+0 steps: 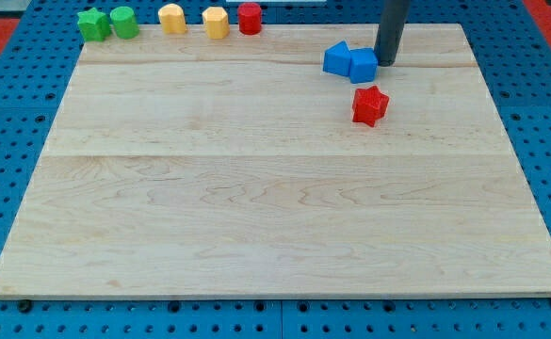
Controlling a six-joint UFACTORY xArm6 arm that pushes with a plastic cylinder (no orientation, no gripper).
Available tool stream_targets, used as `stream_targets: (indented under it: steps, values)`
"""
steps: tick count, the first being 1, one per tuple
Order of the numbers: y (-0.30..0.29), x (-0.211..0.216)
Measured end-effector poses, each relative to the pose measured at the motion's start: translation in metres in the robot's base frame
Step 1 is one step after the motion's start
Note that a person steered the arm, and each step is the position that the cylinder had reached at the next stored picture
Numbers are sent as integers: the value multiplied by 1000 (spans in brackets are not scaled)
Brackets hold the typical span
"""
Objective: Move the blue triangle to the top of the blue cube
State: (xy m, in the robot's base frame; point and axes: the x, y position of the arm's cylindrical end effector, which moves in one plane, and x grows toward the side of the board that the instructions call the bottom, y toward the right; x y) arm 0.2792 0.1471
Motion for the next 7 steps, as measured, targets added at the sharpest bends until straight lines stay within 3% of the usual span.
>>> stream_targets:
  steps: [2, 3, 4, 5, 6, 7]
  values:
    - [-1, 12]
    - [47, 11]
    - [63, 79]
    - [60, 187]
    - [-4, 264]
    - [-77, 239]
